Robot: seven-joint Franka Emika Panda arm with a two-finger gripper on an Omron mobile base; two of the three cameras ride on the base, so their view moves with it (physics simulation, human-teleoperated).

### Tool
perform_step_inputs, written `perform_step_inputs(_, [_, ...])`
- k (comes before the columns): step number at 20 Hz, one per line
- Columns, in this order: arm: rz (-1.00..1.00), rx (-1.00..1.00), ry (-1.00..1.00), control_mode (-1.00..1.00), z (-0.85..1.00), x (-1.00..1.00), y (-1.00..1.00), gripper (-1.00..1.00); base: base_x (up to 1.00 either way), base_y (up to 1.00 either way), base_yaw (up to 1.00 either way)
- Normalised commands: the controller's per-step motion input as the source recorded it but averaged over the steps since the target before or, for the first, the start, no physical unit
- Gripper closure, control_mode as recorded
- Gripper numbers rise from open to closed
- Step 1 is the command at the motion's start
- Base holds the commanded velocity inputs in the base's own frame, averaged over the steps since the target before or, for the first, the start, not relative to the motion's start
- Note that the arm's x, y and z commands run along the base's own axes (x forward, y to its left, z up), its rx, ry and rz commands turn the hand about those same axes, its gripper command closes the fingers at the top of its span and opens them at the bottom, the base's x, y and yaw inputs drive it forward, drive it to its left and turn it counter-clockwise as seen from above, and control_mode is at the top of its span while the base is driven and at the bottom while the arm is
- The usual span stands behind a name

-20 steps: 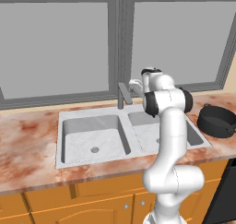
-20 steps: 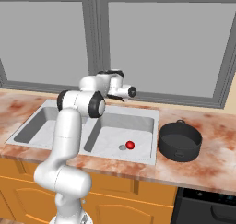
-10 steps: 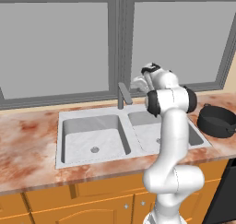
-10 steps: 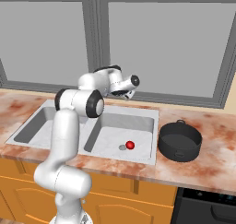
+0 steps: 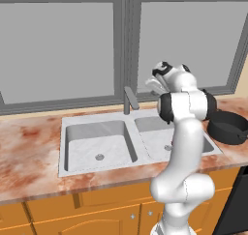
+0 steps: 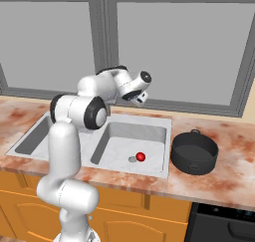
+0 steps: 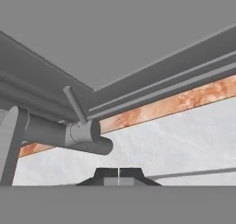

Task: Dump the tomato from the pot into the sink. Then turn on the water and wash the tomato. Then turn off the water and put the tomato back in the pot.

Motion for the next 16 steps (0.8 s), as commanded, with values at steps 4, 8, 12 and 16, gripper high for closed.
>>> perform_step_inputs(4, [0.00,-0.14,0.05,-1.00,0.12,-0.76,-0.23,1.00,0.00,0.00,0.00])
perform_step_inputs(8, [0.00,-0.19,0.14,-1.00,0.22,-0.58,-0.32,1.00,0.00,0.00,0.00])
perform_step_inputs(12, [0.00,-0.21,0.22,-1.00,0.29,-0.46,-0.24,1.00,0.00,0.00,0.00])
perform_step_inputs(16, [0.00,-0.23,0.19,-1.00,0.18,-0.30,-0.12,1.00,0.00,0.00,0.00])
